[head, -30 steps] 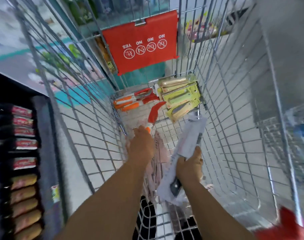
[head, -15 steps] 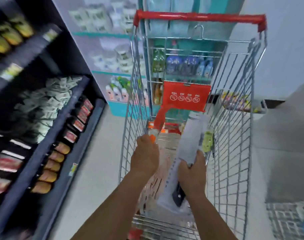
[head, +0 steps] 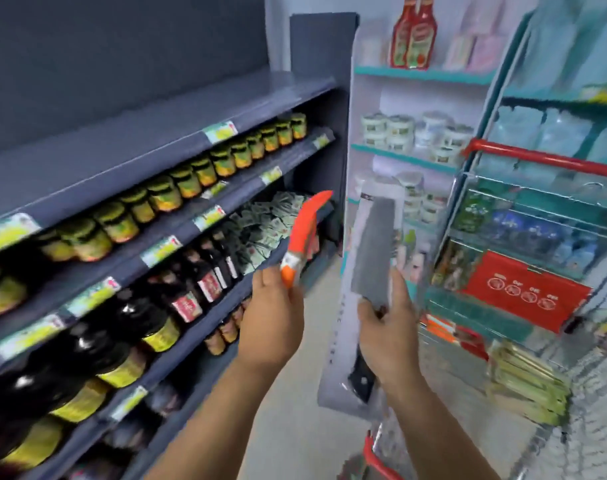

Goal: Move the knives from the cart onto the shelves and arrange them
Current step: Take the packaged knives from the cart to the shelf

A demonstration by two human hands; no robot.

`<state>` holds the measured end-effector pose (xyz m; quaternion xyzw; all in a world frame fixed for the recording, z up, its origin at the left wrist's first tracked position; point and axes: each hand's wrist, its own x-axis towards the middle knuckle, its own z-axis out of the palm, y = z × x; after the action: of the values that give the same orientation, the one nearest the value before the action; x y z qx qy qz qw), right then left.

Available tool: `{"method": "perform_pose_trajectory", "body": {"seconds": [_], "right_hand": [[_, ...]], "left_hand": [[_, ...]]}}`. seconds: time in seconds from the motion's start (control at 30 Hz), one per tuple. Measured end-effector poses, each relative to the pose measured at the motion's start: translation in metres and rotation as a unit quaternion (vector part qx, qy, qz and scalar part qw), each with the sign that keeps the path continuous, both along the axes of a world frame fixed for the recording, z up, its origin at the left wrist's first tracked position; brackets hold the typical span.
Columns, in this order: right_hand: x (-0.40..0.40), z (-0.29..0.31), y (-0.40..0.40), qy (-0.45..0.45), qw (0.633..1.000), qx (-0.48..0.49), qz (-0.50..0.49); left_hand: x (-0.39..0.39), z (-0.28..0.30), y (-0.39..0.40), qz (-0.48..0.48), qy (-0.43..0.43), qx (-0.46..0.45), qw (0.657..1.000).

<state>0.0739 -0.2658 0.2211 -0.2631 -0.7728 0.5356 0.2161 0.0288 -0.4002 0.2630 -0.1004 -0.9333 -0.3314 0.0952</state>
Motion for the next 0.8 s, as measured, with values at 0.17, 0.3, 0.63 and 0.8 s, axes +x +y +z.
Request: {"method": "perform_pose_trajectory", "body": {"seconds": [0.17, 0.3, 0.63, 0.8], "right_hand": [[-0.020, 0.039, -0.122, 0.023, 0.992, -0.002, 0.122], [-0.025, 0.063, -0.219, 0.041, 0.977, -0.014, 0.208], [-0.029, 0.113, -0.413, 0.084, 0.919, 0.005, 0.384], [-0.044, 0.132, -0.486, 0.087, 0.886, 0.012, 0.455]], "left_hand": [[0.011, 0.033, -0.139, 0.095, 0.052, 0.025, 0.994], [0.028, 0.054, -0.241, 0.163, 0.072, 0.017, 0.984], [0.070, 0.094, -0.430, 0.322, 0.110, 0.017, 0.940], [0.081, 0.106, -0.492, 0.410, 0.105, 0.018, 0.906]]}}
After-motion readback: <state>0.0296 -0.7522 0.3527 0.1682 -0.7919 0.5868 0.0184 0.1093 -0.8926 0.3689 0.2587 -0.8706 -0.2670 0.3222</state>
